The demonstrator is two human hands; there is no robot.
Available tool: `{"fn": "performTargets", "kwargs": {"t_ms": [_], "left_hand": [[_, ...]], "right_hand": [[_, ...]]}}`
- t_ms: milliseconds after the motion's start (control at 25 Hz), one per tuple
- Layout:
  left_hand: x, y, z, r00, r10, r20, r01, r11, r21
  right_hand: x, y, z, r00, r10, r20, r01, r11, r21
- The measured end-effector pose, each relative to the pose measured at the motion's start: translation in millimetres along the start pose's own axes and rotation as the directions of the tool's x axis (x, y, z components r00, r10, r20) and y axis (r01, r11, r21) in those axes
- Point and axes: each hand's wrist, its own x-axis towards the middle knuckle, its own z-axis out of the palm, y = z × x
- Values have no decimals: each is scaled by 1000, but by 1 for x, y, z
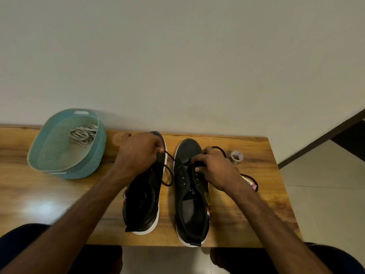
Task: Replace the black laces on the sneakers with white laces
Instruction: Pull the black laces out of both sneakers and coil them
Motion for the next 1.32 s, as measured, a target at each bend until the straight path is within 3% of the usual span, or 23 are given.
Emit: {"fn": "performTargets", "kwargs": {"t_ms": [160,320,400,480,560,640,1000,1160,1240,1320], "left_hand": [[-1,-21,-25,972,-148,-185,148,989,-9],[-2,-51,-42,926,-341,-160,360,927,109],[-2,-51,-34,943,-321,-85,332,905,264],[-2,-32,-12,990,-141,-14,138,940,313],[-3,6,15,995,84,47,-89,986,138],[-4,41,43,969,177,175,-178,984,-7],[6,48,65,924,147,353,-150,988,-18],[10,45,68,973,117,197,-76,976,-205],[15,39,64,996,-17,91,50,926,-374],[24,29,55,973,-232,7,196,804,-561]], "right_hand": [[-1,-1,1,998,50,-26,-49,998,48],[0,1,1,998,55,-12,-55,997,58],[1,3,0,998,58,-8,-57,994,92],[4,3,-1,999,47,-24,-44,991,126],[6,1,-1,999,29,-28,-26,994,104],[7,0,-1,1000,12,-24,-11,999,40],[7,7,-7,1000,-21,-7,21,998,51],[6,11,-11,1000,-20,23,19,998,64],[5,12,-13,1000,-7,14,5,996,89],[5,12,-14,1000,-1,18,-1,995,98]]}}
